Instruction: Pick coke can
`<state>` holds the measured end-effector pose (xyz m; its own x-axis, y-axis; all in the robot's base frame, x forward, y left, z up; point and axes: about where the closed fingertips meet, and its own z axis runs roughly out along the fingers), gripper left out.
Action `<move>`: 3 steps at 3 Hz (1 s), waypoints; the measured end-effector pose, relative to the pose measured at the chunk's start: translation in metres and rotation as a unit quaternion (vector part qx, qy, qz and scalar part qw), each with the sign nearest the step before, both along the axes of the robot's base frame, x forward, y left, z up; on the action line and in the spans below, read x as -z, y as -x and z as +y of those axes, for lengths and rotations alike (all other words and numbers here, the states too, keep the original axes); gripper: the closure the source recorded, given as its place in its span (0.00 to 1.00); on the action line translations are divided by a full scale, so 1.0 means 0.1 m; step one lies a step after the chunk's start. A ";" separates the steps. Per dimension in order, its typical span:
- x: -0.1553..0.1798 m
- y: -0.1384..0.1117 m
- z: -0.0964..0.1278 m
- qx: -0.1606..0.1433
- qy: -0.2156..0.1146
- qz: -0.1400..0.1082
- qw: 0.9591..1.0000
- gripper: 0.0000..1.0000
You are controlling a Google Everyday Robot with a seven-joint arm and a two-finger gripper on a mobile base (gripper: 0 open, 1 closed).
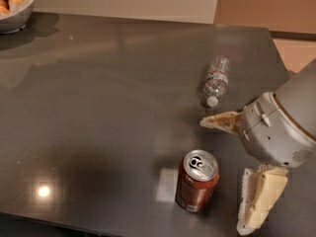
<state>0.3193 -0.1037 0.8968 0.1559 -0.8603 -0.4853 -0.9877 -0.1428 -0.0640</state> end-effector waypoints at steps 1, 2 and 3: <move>0.04 0.11 0.10 -0.009 -0.014 0.004 1.000 0.00; 0.07 0.14 0.18 -0.008 -0.029 0.000 1.000 0.00; 0.09 0.09 0.25 0.005 -0.032 -0.008 0.999 0.18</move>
Offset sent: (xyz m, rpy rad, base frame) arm -0.0179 0.0256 -0.0098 0.0933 -0.0057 0.0059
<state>0.3105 -0.0788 0.8877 0.1551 -0.8296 -0.5364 -0.9879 -0.1278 -0.0880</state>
